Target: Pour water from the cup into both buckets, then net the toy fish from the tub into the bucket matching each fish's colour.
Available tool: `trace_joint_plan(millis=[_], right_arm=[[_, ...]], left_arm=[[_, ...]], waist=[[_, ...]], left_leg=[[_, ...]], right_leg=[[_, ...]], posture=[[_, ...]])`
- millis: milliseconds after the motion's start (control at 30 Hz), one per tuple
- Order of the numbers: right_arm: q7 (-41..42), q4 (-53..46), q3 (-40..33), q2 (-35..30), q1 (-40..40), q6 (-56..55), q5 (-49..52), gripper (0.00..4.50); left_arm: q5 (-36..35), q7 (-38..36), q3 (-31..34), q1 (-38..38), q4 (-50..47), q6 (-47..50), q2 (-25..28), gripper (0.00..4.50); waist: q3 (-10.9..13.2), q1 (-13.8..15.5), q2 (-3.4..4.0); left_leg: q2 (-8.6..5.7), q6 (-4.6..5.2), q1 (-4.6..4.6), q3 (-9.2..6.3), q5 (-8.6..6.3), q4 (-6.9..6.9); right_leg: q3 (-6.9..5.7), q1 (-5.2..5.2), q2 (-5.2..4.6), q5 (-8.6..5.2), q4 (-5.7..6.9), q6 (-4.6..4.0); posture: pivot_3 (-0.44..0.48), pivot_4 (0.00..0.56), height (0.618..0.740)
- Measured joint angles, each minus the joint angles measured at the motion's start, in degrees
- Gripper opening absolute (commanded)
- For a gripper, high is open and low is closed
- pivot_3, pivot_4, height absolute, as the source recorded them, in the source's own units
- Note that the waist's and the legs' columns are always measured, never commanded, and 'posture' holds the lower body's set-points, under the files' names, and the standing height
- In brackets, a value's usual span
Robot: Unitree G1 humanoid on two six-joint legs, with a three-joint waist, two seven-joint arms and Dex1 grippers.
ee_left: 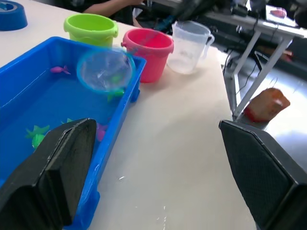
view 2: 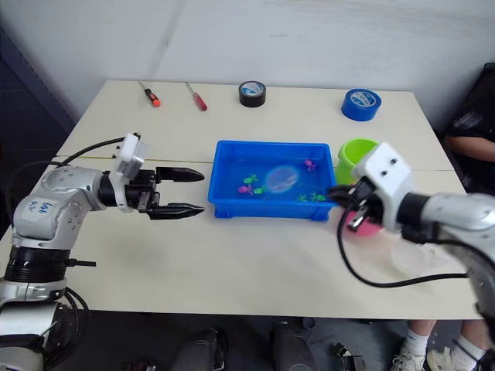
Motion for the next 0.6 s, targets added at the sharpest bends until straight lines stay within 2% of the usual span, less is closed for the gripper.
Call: trace_joint_plan(millis=[100,200,433,600], right_arm=[[6.3,7.6,5.2,-7.1,-0.2,-16.5,-10.6,0.00],[10.0,13.3,9.5,-9.4,-1.9,-29.7,-18.1,0.00],[15.6,27.6,19.2,-9.1,-10.6,-56.9,-32.4,0.00],[17.4,34.4,22.2,-7.0,-15.1,-66.5,-37.3,0.00]], left_arm=[[0.3,1.2,-0.3,0.0,-0.3,-1.4,-1.5,4.48],[0.3,2.3,-0.4,0.0,-0.8,-1.4,-2.2,4.48],[0.2,2.9,-2.4,0.4,-4.8,-1.6,-3.8,4.48],[0.1,3.4,-2.5,0.4,-5.9,-1.3,-3.9,4.48]], waist=[[0.0,-0.2,0.02],[0.0,-0.3,0.03],[0.0,-0.3,0.06],[0.1,-0.4,0.09]], left_leg=[[0.06,0.01,0.01,0.08,-0.01,-0.01],[0.12,-0.01,0.01,0.13,0.01,0.02],[0.12,-0.21,0.04,0.16,0.12,0.08],[0.14,-0.31,0.05,0.16,0.18,0.11]], right_leg=[[0.07,-0.03,0.08,0.00,0.00,0.00],[0.13,-0.06,0.15,0.00,0.02,0.00],[0.15,-0.06,0.14,0.00,0.10,0.00],[0.14,-0.07,0.15,0.00,0.17,0.00]], posture=[[0.000,0.150,0.740],[0.000,0.150,0.740],[0.000,0.150,0.740],[0.000,0.150,0.740]])
